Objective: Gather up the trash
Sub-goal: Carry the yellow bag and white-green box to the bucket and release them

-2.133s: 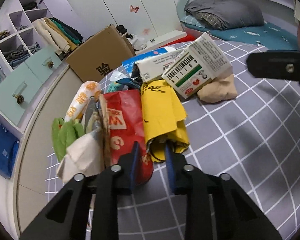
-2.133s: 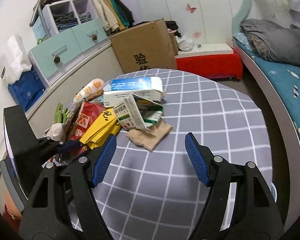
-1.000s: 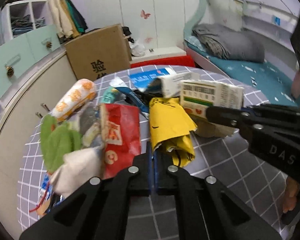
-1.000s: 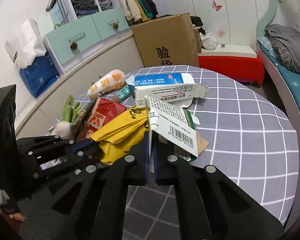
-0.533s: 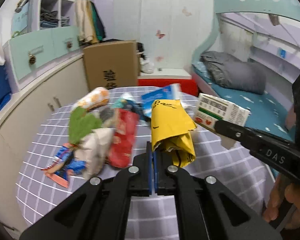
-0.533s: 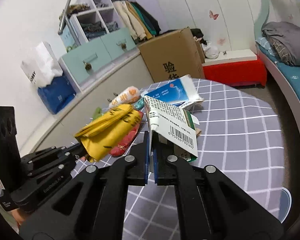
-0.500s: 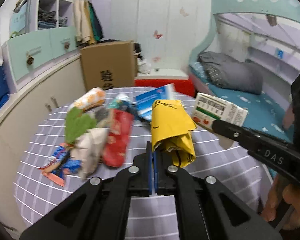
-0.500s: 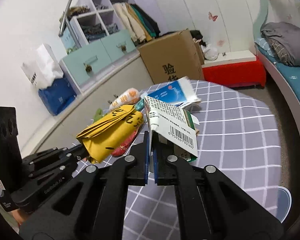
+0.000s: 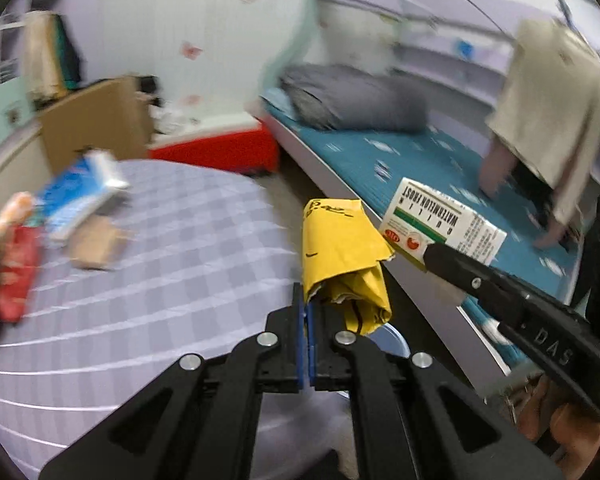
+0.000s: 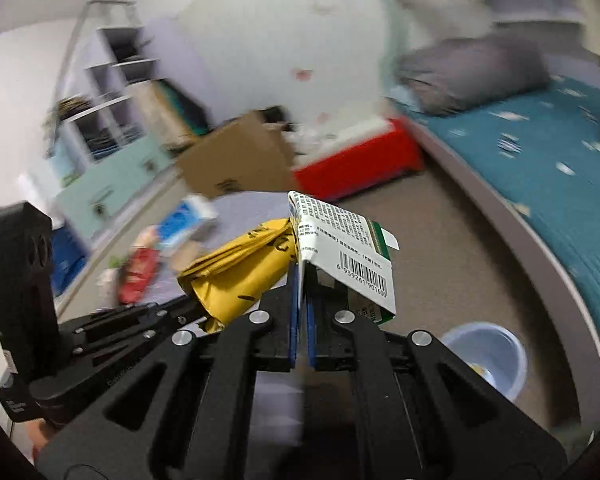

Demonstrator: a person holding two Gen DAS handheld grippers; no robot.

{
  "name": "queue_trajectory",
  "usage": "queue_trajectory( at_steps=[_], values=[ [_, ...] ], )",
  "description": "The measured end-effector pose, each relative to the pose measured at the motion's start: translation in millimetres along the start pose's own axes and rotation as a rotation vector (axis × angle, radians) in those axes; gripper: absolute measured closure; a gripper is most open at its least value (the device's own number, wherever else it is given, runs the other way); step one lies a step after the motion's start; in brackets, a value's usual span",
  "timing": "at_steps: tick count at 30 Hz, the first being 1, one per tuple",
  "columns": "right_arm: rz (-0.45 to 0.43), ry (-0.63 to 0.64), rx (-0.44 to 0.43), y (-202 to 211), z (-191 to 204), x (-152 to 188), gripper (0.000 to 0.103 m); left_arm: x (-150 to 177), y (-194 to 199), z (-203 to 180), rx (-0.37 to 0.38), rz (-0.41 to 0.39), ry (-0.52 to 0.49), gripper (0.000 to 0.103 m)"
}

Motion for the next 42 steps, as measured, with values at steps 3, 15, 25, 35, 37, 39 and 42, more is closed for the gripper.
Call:
queue_trajectory(
  at_steps=[3,15,25,35,37,39,42],
  values=[
    [0.025,-0.083,0.099,7.1,-57.8,26.7,0.099,15.8,-39.0,-43.6,0.053,0.08,-0.055,0.102],
    [0.126,-0.346,0.313,-14.7,-204.4,106.1,0.099,71.7,-194.1,-129.5,0.131,0.388,-0.188,0.101],
    [0.158,-0.42,0.352,-27.2,-239.1,130.0,0.099,74.2,-239.2,-135.2,0.129,0.425,-0.199,0.032],
    [0.223,-0.435,0.324,-50.2,-233.2,144.6,0.099,90.7,-254.7,-113.0,0.033,0.489,-0.166,0.031],
    [0.229,-0.435,0.321,-55.2,-231.4,143.8,0.099,90.4,-256.0,-109.2,0.01,0.488,-0.171,0.031],
    [0.232,-0.438,0.316,-60.9,-230.5,142.2,0.099,88.8,-255.7,-104.6,-0.017,0.48,-0.177,0.03],
    [0.229,-0.445,0.311,-69.9,-230.0,137.5,0.098,84.7,-253.4,-94.5,-0.065,0.464,-0.176,0.028]
  ],
)
Point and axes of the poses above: each gripper's, at about its wrist camera, not at the fingertips, and y roughly against the way its jaws point, z to its left, x to its underside, the point moved 4 cm from there along -y, roughly the way its jaws point, and after that the axes turned 2 degrees about -x, right-handed, at the moved point
